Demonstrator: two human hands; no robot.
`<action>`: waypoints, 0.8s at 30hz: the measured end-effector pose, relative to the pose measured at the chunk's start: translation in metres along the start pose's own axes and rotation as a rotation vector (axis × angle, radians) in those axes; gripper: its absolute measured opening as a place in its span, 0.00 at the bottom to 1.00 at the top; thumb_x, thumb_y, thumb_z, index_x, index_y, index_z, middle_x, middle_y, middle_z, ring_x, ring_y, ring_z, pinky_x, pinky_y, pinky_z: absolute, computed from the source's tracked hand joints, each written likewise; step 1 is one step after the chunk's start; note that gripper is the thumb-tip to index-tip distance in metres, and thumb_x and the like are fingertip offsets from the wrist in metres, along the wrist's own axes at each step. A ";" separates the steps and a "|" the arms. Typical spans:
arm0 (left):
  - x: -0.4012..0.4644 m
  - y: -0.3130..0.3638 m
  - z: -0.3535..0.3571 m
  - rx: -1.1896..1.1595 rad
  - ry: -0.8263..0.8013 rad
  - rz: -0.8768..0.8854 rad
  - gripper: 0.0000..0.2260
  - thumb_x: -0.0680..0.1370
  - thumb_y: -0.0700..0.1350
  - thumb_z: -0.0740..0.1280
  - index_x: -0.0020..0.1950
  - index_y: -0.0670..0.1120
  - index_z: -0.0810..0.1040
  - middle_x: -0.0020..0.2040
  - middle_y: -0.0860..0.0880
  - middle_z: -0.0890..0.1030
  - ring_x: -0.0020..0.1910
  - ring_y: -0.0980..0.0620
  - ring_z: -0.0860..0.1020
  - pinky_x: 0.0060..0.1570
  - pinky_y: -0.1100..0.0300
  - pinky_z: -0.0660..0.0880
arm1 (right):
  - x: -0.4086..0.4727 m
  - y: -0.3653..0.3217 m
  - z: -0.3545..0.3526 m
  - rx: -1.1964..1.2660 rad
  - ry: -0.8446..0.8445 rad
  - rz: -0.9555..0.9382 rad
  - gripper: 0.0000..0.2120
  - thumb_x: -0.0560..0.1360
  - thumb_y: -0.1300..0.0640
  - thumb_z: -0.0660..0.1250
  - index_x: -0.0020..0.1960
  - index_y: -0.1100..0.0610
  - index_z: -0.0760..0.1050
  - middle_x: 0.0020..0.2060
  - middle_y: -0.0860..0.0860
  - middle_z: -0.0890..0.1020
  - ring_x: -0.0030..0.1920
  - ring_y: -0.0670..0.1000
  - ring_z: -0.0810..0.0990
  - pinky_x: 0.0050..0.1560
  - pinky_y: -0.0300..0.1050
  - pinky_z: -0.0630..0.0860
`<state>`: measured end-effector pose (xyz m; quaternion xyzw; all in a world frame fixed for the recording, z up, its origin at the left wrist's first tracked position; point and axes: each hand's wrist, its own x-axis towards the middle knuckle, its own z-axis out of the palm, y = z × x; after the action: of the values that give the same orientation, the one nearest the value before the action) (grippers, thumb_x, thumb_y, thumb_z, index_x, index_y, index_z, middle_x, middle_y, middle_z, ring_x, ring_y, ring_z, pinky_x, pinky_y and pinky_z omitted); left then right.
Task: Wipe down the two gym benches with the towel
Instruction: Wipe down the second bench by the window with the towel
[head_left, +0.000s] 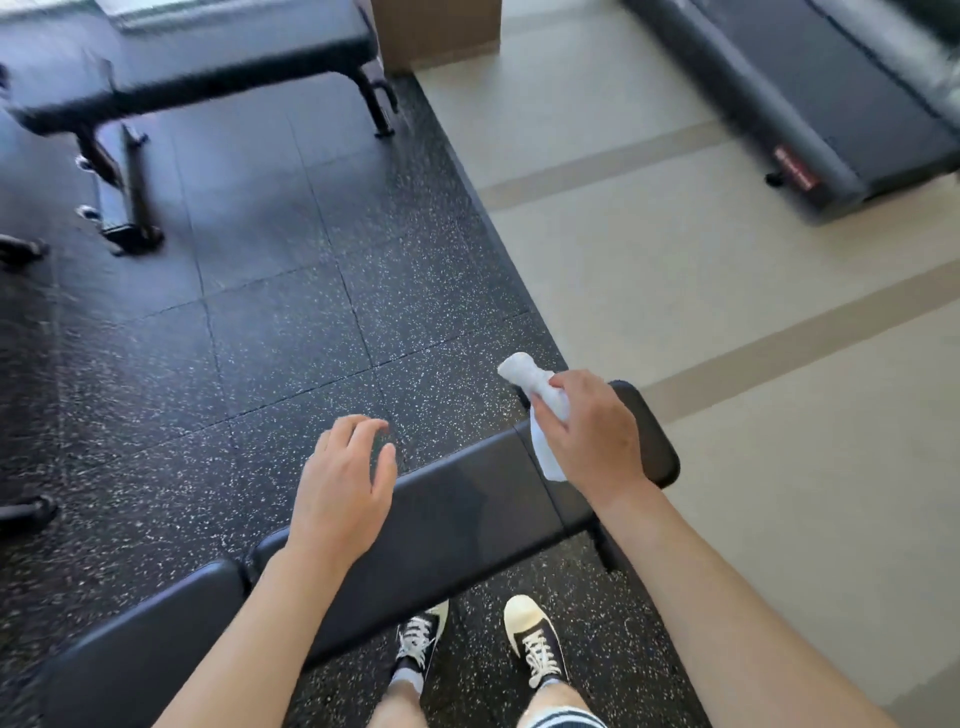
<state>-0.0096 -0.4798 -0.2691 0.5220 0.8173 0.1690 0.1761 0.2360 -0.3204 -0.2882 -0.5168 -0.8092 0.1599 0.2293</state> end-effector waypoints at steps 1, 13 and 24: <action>-0.008 0.010 -0.016 -0.016 0.026 -0.004 0.18 0.84 0.50 0.59 0.68 0.43 0.78 0.66 0.47 0.77 0.63 0.43 0.75 0.64 0.44 0.75 | 0.004 -0.014 -0.015 0.009 0.012 -0.021 0.15 0.79 0.40 0.61 0.51 0.52 0.75 0.44 0.47 0.79 0.43 0.51 0.75 0.39 0.42 0.63; -0.090 0.082 -0.150 -0.098 0.230 -0.069 0.14 0.86 0.52 0.61 0.67 0.48 0.79 0.63 0.55 0.77 0.63 0.52 0.75 0.59 0.55 0.72 | 0.025 -0.136 -0.147 0.229 0.041 -0.262 0.14 0.80 0.43 0.67 0.52 0.54 0.77 0.44 0.47 0.80 0.38 0.46 0.73 0.36 0.39 0.65; -0.239 0.067 -0.217 -0.057 0.482 -0.330 0.15 0.86 0.51 0.62 0.68 0.46 0.79 0.64 0.52 0.78 0.64 0.50 0.76 0.62 0.51 0.75 | -0.026 -0.259 -0.165 0.306 -0.125 -0.558 0.15 0.81 0.40 0.65 0.51 0.53 0.77 0.46 0.45 0.79 0.39 0.50 0.78 0.41 0.48 0.77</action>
<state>0.0363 -0.6913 -0.0205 0.3215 0.9043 0.2804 0.0165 0.1363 -0.4478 -0.0259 -0.2236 -0.8988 0.2422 0.2890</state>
